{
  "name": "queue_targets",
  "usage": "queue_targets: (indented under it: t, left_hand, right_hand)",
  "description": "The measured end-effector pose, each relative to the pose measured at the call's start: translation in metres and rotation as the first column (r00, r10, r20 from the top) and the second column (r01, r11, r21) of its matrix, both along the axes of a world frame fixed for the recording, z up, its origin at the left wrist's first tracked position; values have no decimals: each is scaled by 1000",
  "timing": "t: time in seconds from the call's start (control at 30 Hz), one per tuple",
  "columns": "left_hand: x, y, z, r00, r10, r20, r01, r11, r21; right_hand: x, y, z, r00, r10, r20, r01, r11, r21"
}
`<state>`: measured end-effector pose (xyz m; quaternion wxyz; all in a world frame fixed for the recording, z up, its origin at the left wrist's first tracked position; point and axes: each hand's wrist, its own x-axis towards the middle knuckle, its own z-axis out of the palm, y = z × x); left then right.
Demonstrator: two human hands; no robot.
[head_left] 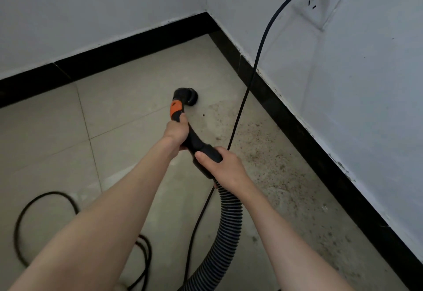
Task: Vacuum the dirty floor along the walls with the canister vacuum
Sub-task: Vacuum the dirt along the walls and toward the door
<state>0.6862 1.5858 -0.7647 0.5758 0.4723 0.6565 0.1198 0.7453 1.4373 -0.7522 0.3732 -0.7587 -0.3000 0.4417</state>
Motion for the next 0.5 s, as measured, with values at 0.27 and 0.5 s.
queue_targets:
  t: [0.27,0.5]
  left_hand:
    - [-89,-29,4,950,313,4,-312,947,-80]
    - [-106,-72,2,932,359,-50,-362,922,-135]
  right_hand:
    - [-43,-5,12,946,324,-6,-324,944,-63]
    - [-53,-35,17,913,408,-1,-403,902,-155]
